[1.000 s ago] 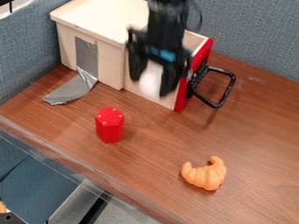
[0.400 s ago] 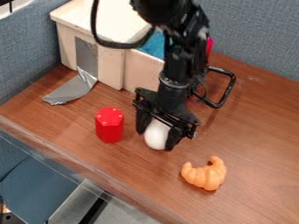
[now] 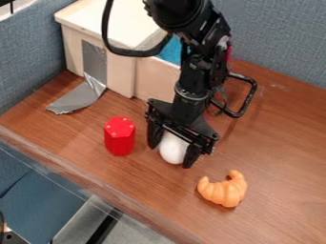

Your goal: Take the egg out of the drawer and put it on the table

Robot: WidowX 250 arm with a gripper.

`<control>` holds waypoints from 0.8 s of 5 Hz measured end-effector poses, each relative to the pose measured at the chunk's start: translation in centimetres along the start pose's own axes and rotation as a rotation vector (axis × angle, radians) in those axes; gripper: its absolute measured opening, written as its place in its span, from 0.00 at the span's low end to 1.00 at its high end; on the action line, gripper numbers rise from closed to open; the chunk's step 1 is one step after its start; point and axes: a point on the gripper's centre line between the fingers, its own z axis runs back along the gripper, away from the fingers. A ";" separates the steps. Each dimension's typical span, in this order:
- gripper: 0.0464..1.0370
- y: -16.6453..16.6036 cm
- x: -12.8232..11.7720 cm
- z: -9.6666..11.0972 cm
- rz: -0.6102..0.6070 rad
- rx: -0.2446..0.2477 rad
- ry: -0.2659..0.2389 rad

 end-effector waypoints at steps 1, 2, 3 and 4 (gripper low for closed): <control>0.97 0.0 -0.2 0.0 -0.005 0.001 0.009; 0.97 -0.1 -0.4 0.5 -0.012 -0.007 0.019; 0.96 -0.2 -0.4 1.0 -0.022 -0.019 0.011; 0.96 0.1 -0.3 2.6 -0.014 -0.043 -0.023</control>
